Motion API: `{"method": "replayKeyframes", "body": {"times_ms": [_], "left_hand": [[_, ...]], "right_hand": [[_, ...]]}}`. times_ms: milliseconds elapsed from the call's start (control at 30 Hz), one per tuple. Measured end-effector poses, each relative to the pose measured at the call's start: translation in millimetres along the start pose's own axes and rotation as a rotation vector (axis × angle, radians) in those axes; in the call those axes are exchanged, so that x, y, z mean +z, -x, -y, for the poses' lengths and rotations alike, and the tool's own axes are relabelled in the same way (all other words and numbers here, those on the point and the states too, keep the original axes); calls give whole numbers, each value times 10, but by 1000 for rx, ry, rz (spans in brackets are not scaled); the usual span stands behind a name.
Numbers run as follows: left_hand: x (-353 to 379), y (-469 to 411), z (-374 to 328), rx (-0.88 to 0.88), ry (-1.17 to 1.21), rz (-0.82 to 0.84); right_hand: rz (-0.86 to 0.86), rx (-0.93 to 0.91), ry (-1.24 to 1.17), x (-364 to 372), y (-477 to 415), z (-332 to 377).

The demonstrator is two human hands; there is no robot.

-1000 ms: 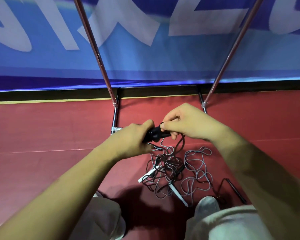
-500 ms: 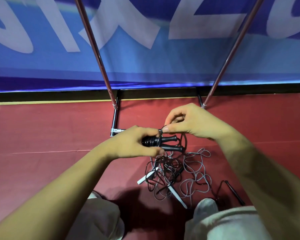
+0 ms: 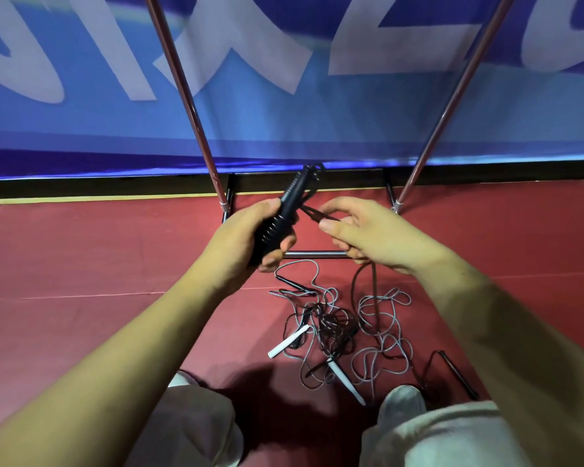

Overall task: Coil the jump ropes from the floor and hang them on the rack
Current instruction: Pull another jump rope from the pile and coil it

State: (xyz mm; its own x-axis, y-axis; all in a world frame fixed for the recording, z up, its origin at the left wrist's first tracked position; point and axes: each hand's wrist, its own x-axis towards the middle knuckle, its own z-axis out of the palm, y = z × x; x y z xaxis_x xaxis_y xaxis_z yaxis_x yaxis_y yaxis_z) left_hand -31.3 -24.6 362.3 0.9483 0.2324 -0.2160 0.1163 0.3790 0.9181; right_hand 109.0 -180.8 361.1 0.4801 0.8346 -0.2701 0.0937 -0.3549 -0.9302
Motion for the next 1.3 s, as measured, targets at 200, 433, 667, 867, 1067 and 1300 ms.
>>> {"method": "replayKeyframes", "body": {"times_ms": [200,433,667,867,1067,1300], "left_hand": [[-10,-18,-51,-24,-108,-275],[-94,-63,41,19,-466,-448],[-200,-57,115,184,-919,-265],[-253,-38,160,17,-1208,-99],[-208,28,155,-84,-1232,84],[-59,89,152,-102,-1224,294]], "right_hand": [[0,-47,134,-12,31,72],[-3,-108,309,71,38,99],[-10,-131,426,100,64,85],[46,-115,566,144,90,111],[7,-116,543,96,89,125],[62,-102,506,125,83,80]]}}
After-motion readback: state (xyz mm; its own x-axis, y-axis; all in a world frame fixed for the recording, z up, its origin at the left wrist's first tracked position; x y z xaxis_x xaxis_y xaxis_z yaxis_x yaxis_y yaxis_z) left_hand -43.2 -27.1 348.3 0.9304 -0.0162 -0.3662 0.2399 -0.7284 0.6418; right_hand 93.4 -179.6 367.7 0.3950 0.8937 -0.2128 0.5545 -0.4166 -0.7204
